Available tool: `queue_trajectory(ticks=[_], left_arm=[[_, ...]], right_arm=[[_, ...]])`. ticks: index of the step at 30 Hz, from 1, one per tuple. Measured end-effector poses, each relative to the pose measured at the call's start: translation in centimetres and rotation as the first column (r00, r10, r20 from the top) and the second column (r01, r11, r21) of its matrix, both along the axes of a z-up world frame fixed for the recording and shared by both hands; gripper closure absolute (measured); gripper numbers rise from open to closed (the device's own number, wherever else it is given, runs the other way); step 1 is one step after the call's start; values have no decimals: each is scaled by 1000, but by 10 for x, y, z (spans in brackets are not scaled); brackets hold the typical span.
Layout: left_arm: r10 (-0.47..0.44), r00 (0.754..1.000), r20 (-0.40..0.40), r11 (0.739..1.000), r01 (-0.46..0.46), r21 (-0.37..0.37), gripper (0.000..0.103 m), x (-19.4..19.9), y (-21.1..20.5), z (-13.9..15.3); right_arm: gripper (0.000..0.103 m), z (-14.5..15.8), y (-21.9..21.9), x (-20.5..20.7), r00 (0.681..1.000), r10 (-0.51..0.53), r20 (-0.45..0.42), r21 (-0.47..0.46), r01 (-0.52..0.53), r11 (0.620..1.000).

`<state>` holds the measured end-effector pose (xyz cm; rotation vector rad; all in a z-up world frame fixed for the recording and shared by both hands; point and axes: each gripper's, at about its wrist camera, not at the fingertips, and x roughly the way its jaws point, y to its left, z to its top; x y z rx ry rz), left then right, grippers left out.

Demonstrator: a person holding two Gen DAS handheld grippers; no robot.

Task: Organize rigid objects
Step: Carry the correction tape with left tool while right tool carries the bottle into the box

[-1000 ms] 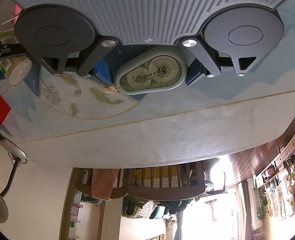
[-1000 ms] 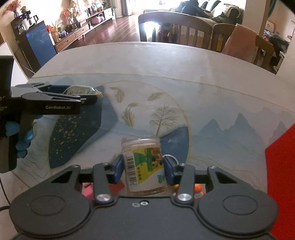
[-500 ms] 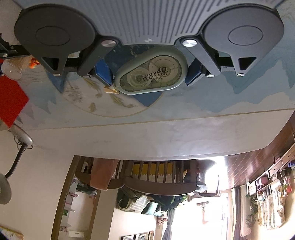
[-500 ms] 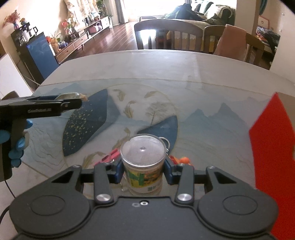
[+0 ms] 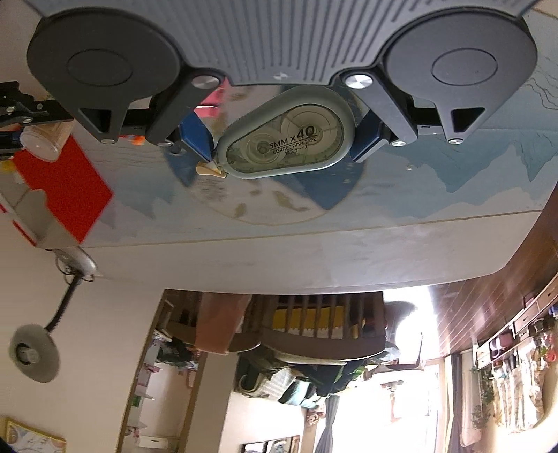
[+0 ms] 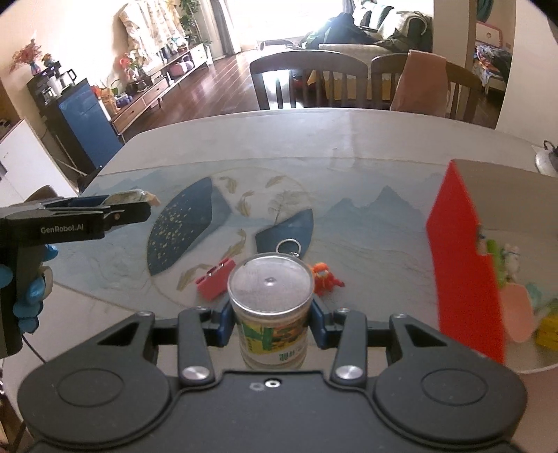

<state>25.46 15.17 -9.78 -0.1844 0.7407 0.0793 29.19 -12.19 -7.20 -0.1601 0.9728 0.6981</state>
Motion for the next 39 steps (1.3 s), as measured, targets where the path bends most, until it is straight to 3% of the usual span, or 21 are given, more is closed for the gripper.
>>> queue_trajectory(ticks=[17, 39], left_arm=[[-107, 994, 15, 994, 107, -29, 17, -13, -117, 53], [-218, 976, 11, 976, 218, -14, 17, 51, -266, 57]], right_arm=[[61, 43, -96, 5, 999, -54, 3, 59, 53, 997], [61, 47, -225, 68, 988, -151, 15, 80, 149, 986]])
